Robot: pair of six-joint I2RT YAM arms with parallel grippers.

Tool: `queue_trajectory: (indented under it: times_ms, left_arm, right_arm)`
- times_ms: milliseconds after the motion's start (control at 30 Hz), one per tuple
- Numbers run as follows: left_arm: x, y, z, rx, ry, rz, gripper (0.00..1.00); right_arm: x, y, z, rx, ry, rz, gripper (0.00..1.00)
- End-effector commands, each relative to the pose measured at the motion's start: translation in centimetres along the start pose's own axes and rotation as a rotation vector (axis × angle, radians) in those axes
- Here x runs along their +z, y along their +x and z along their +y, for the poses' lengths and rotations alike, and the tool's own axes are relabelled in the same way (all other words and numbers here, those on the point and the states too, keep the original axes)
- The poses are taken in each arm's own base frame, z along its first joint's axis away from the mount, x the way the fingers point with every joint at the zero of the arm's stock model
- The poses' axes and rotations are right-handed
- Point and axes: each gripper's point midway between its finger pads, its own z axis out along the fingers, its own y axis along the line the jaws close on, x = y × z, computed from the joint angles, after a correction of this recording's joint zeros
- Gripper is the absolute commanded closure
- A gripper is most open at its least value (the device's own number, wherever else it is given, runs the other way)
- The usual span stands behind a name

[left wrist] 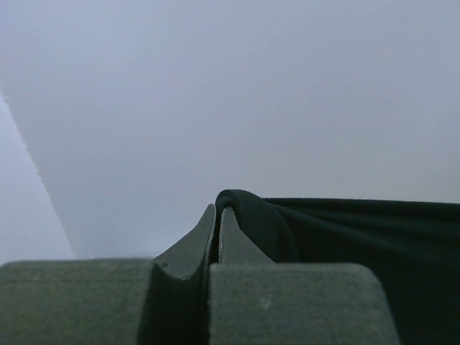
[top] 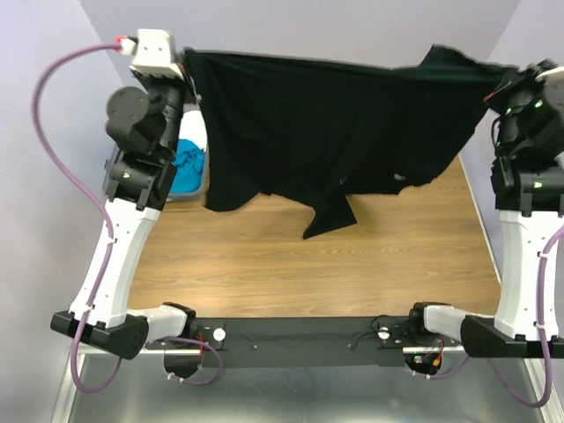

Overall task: Fold and stack the t-shirts
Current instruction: Flatten the tshirt out

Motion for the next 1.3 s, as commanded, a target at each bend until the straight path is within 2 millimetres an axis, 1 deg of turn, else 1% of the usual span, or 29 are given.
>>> queue_trajectory:
  times_ms: [0,67,100,167,200,267,300,433,533,567,600,633,667,700,733,767,800,833,867,900,933,1000,1033,1067,1100,1133,1200,1233,1267]
  left_arm:
    - [0.0,6.5,-0.7,0.04,0.07,0.113,1.0]
    - [-0.9,9.5,-2.3,-0.015,0.136,0.174,1.0]
    - [-1.8,13.2,-3.0,-0.022,0.164,0.252,1.0]
    - [-3.5,16.1,-5.0,-0.079,0.218,0.318,1.0]
    - [-4.9,19.8,-5.6,-0.082,0.239,0.399,1.0]
    - [-7.2,22.5,-7.9,-0.116,0.302,0.465,1.0]
    - [-8.9,25.5,-8.0,-0.107,0.297,0.533,1.0]
    - [-10.3,28.3,-6.6,-0.071,0.209,0.577,1.0]
    - [-7.5,27.7,-4.2,-0.018,0.084,0.532,1.0]
    - [-6.4,29.0,-3.7,0.0,0.064,0.561,1.0]
    - [-4.1,26.6,-3.6,-0.01,0.05,0.507,1.0]
    - [-2.7,26.1,-2.5,-0.001,0.02,0.499,1.0]
    - [-1.1,27.3,-2.4,0.011,0.004,0.522,1.0]
    - [0.4,26.3,-2.2,0.008,-0.011,0.501,1.0]
    - [3.5,21.2,-2.2,-0.015,-0.02,0.393,1.0]
    - [5.2,22.1,-1.9,-0.003,-0.033,0.42,1.0]
    - [7.9,15.7,-1.9,-0.034,-0.038,0.29,1.0]
    - [9.4,16.0,-2.1,-0.022,-0.033,0.308,1.0]
    - [10.4,13.7,-2.1,-0.017,-0.026,0.263,1.0]
    - [11.2,7.8,-2.0,-0.039,-0.025,0.138,1.0]
    - [11.5,5.7,-1.8,-0.042,-0.026,0.079,1.0]
    - [11.2,1.1,-1.0,-0.05,-0.04,-0.044,1.0]
    - [10.9,-1.4,-0.4,-0.066,-0.051,-0.125,1.0]
    - [9.7,-4.1,0.3,-0.074,-0.055,-0.185,1.0]
    - [9.4,-4.6,0.6,-0.075,-0.052,-0.211,1.0]
    - [7.7,-8.1,0.8,-0.087,-0.033,-0.306,1.0]
    - [6.4,-9.3,0.6,-0.078,-0.006,-0.355,1.0]
    - [6.3,-8.0,0.0,-0.059,0.027,-0.35,1.0]
    - [5.2,-8.7,0.0,-0.055,0.04,-0.364,1.0]
  right_arm:
    - [0.5,3.7,-3.9,-0.048,0.14,0.046,0.99]
    - [-0.4,6.5,-4.9,-0.039,0.152,0.1,0.99]
    - [-0.8,7.3,-5.3,-0.031,0.156,0.113,0.99]
    - [-2.1,10.2,-6.5,-0.021,0.17,0.164,1.0]
    - [-2.6,11.0,-6.9,-0.015,0.179,0.176,1.0]
    - [-3.8,13.5,-8.0,-0.008,0.193,0.22,1.0]
    - [-4.1,14.4,-8.2,0.005,0.194,0.236,1.0]
    - [-4.8,17.5,-8.1,0.02,0.155,0.313,1.0]
    - [-3.6,19.2,-8.4,0.0,0.182,0.349,1.0]
    - [-2.9,19.5,-8.3,-0.008,0.184,0.356,1.0]
    - [-2.3,19.6,-8.1,-0.015,0.184,0.36,0.99]
    - [-0.7,19.3,-7.4,-0.02,0.177,0.358,1.0]
    - [0.1,18.8,-6.9,-0.017,0.171,0.345,1.0]
    - [1.0,17.7,-6.2,-0.009,0.16,0.32,0.99]
    - [2.1,17.1,-5.5,-0.015,0.148,0.307,0.99]
    - [4.1,14.5,-3.9,0.002,0.117,0.249,0.99]
    - [5.2,13.5,-3.2,0.004,0.11,0.224,1.0]
    - [5.9,8.7,-1.4,0.026,0.068,0.128,1.0]
    - [7.2,8.2,-0.6,0.024,0.054,0.112,0.99]
    - [7.5,6.4,0.1,0.018,0.027,0.069,0.99]
    - [7.5,2.8,1.8,0.051,-0.035,-0.028,0.99]
    - [7.1,-0.2,3.0,0.07,-0.096,-0.132,0.99]
    - [5.8,-3.7,3.8,0.082,-0.143,-0.242,1.0]
    - [5.1,-5.2,4.1,0.086,-0.158,-0.289,0.99]
    - [4.5,-6.3,4.1,0.082,-0.165,-0.322,0.99]
    - [3.1,-8.2,4.3,0.06,-0.186,-0.374,1.0]
    - [2.1,-9.1,4.4,0.028,-0.203,-0.398,0.99]
    - [1.4,-8.8,4.3,-0.005,-0.214,-0.397,1.0]
    - [0.8,-8.8,4.2,-0.018,-0.223,-0.401,1.0]
